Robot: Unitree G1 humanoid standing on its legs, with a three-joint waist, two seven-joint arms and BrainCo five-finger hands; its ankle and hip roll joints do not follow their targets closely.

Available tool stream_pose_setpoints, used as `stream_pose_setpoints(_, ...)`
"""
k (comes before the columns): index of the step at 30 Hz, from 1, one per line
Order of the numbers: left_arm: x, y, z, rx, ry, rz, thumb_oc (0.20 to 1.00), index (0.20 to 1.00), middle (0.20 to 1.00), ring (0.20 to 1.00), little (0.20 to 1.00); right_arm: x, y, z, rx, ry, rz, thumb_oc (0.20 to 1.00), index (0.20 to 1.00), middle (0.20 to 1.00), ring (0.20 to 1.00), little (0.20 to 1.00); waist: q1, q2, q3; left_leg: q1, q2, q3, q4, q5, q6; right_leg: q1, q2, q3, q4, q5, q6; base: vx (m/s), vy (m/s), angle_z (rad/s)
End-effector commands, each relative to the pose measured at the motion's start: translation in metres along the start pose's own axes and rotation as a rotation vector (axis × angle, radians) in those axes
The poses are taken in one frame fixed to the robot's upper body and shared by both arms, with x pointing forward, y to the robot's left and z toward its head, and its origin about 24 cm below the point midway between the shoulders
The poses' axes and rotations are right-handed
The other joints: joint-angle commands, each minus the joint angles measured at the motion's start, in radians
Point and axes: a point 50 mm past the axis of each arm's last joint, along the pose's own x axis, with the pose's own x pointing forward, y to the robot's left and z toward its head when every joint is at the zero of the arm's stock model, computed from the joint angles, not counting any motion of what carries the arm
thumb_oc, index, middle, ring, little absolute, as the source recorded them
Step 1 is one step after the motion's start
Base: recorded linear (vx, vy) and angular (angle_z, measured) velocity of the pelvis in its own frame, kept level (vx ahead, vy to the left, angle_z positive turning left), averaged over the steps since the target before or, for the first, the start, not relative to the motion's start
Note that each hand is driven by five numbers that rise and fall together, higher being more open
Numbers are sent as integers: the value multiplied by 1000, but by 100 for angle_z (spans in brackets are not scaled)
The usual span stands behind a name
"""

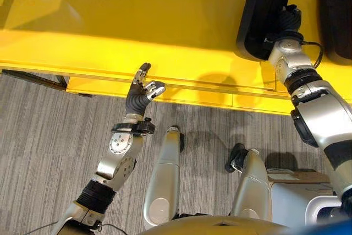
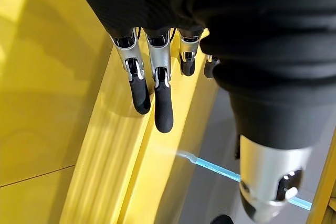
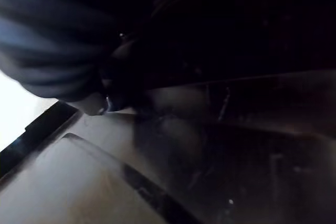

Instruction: Move parts from the plastic box to the shelf.

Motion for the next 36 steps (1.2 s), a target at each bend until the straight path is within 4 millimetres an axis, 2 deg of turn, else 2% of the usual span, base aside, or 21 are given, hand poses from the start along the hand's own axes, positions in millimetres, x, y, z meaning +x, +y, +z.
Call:
stream_pose_setpoints(1,-5,-7,-18,19,97,-54,1000,1000,1000,1000,1000,11,-20,58,44,-144,-57,200,200,200,200,200,29,30,29,-4,68,-45,-34,-17,-38,48,-9,45,-13,-34,29,10,-17,4)
stream_pose_setpoints(14,-2,-9,-18,21,90,-57,1000,1000,1000,1000,1000,8,-9,55,-6,-138,-26,200,200,200,200,200,43,37,45,-8,64,-52,-35,-14,-36,54,-9,33,-10,-42,28,0,-1,0)
stream_pose_setpoints(22,-2,-9,-18,22,90,-49,1000,1000,1000,1000,1000,12,-24,54,48,-95,-92,200,200,200,200,200,50,40,48,-10,60,-58,-33,-16,-35,56,-11,27,-3,-47,29,1,-1,0)
stream_pose_setpoints(23,-1,-9,-17,20,87,-47,1000,1000,1000,1000,1000,13,-26,53,62,-87,-103,250,250,250,250,250,50,40,48,-11,60,-58,-32,-17,-36,57,-11,27,-3,-48,29,9,-4,4)
stream_pose_setpoints(24,-1,-9,-17,23,88,-47,1000,1000,1000,1000,1000,13,-30,52,89,-71,-121,589,589,589,589,589,50,41,48,-11,58,-59,-30,-18,-35,57,-11,27,1,-50,29,15,-7,4)
stream_pose_setpoints(25,0,-9,-16,23,82,-42,1000,1000,1000,1000,1000,14,-34,52,140,-52,-145,1000,1000,1000,1000,1000,51,41,48,-11,59,-58,-28,-21,-35,58,-12,27,5,-55,28,16,-9,3)
stream_pose_setpoints(29,0,-8,-16,24,85,-40,1000,1000,1000,1000,1000,15,-40,52,201,-38,-174,1000,1000,1000,1000,1000,52,44,49,-11,58,-60,-29,-21,-35,59,-12,27,8,-58,29,1,-4,2)
stream_pose_setpoints(36,-1,-7,-17,25,91,-36,1000,1000,1000,1000,1000,14,-34,57,165,-67,-154,1000,1000,1000,1000,1000,50,44,53,-12,58,-63,-29,-18,-37,55,-11,28,16,-64,26,-3,-5,2)
